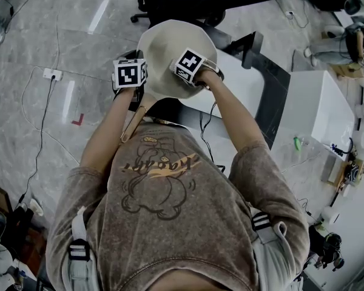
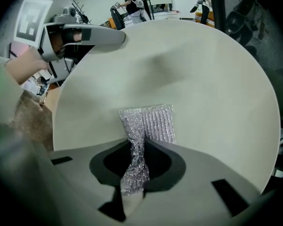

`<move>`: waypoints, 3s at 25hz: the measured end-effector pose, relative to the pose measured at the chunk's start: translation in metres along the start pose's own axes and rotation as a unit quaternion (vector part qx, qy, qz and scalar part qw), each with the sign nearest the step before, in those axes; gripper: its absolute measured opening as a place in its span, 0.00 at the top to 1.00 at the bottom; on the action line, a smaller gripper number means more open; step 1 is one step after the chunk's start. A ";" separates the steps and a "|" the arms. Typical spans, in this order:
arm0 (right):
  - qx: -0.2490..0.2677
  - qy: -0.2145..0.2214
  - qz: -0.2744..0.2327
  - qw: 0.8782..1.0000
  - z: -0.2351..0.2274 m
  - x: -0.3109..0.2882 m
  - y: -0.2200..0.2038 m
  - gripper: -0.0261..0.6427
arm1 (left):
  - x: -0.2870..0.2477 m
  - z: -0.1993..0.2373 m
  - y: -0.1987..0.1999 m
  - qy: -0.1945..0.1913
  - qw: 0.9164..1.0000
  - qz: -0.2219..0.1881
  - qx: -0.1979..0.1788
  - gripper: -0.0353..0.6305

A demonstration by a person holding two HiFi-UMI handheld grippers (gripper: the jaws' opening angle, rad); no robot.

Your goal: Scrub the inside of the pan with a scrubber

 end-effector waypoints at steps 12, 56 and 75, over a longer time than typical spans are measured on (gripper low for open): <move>-0.014 0.063 -0.036 0.997 0.035 -0.006 0.022 0.83 | -0.001 0.000 -0.002 -0.003 1.000 0.002 0.009 0.89; -0.085 -0.171 -0.129 0.973 -0.034 0.008 0.026 0.83 | 0.000 -0.002 0.001 0.000 0.999 0.015 -0.037 0.87; -0.234 -0.175 -0.465 0.836 0.015 0.148 -0.013 0.84 | 0.087 -0.033 0.057 -0.069 0.989 -0.095 -0.087 0.92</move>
Point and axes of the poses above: the fingertips, and each gripper's own axes: x backward along the fingers, z to its left, y out of its top, the point moved 8 cm from there along x, backward along the fingers, and after that the axes turned 10 degrees about -y, right-handed, at the moved point
